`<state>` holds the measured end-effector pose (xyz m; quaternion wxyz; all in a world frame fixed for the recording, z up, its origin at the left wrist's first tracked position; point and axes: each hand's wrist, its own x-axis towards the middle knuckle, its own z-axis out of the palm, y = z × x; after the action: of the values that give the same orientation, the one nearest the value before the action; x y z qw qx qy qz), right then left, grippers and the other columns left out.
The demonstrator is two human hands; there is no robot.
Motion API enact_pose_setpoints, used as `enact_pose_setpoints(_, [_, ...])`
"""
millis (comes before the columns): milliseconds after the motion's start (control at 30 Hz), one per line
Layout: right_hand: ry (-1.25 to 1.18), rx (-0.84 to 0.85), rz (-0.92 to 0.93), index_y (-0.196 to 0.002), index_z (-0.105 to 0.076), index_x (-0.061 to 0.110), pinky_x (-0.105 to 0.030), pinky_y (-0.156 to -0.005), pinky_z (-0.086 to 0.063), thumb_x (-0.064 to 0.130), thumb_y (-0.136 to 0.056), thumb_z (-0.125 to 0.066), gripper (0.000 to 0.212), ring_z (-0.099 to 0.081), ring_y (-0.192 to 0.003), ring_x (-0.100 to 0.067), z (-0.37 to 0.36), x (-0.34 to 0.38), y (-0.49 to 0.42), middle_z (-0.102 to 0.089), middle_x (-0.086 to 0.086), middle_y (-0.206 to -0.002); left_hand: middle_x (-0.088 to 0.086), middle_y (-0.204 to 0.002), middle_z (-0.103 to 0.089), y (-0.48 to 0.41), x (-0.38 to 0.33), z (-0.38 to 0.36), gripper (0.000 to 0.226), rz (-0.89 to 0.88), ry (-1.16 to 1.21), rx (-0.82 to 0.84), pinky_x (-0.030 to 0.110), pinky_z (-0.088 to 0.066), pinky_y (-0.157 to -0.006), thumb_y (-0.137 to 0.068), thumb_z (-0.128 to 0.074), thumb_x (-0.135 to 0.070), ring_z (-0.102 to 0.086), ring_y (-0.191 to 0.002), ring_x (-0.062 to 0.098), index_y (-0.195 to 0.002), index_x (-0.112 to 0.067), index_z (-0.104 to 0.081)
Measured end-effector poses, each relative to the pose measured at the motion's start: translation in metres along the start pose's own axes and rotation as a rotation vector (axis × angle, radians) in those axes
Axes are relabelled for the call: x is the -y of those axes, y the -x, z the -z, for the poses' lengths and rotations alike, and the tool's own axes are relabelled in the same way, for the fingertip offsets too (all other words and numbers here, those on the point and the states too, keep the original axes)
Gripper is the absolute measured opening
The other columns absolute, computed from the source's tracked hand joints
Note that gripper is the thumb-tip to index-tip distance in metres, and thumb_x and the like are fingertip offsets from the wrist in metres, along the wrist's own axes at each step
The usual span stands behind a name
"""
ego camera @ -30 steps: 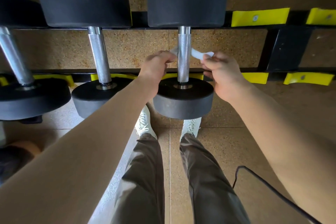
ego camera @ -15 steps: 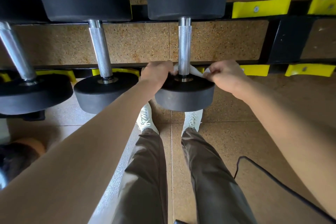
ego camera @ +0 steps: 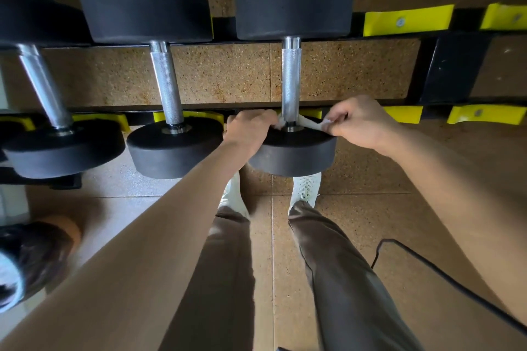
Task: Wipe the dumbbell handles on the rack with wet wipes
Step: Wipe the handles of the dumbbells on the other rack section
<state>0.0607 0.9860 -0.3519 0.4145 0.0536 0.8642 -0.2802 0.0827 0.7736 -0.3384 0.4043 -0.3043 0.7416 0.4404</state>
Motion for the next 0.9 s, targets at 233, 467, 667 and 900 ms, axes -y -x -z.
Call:
enact_pose_setpoints(233, [0.158, -0.208, 0.045, -0.087, -0.078, 0.018, -0.026, -0.066, -0.046, 0.028, -0.088, -0.069, 0.014, -0.067, -0.076, -0.022, -0.044, 0.039, -0.002, -0.073, -0.002, -0.084, -0.007, -0.073, -0.062, 0.033, 0.017, 0.028, 0.021, -0.183, 0.211, 0.129, 0.019, -0.043, -0.067, -0.081, -0.068, -0.016, -0.056, -0.068, 0.001, -0.062, -0.019, -0.062])
enact_pose_setpoints(467, [-0.23, -0.214, 0.254, -0.134, -0.058, 0.022, -0.032, -0.09, -0.055, 0.011, -0.083, -0.075, 0.054, -0.064, -0.105, -0.016, -0.076, 0.103, 0.032, -0.062, 0.002, -0.129, 0.012, -0.081, -0.074, 0.039, 0.036, 0.085, 0.026, -0.224, 0.503, 0.209, 0.044, -0.057, -0.092, -0.09, -0.063, 0.002, -0.074, -0.091, 0.029, -0.069, -0.011, -0.054])
enact_pose_setpoints(667, [-0.482, -0.157, 0.23, -0.137, -0.056, 0.021, -0.029, -0.084, -0.058, 0.01, -0.088, -0.072, 0.052, -0.07, -0.092, -0.011, -0.114, 0.178, 0.034, -0.072, -0.003, -0.104, 0.008, -0.075, -0.069, 0.045, 0.064, 0.151, 0.023, -0.259, 0.65, 0.198, 0.024, -0.055, -0.068, -0.098, -0.059, -0.008, -0.068, -0.079, 0.023, -0.075, -0.011, -0.06])
enact_pose_setpoints(900, [-0.645, 0.03, 0.196, -0.115, -0.072, 0.014, -0.038, -0.086, -0.059, 0.009, -0.085, -0.074, 0.031, -0.074, -0.094, -0.016, -0.139, 0.228, 0.024, -0.077, 0.0, -0.1, 0.021, -0.098, -0.074, 0.018, 0.102, 0.189, 0.012, -0.287, 0.544, 0.118, 0.036, -0.059, -0.085, -0.092, -0.071, -0.01, -0.07, -0.086, 0.029, -0.097, 0.0, -0.074])
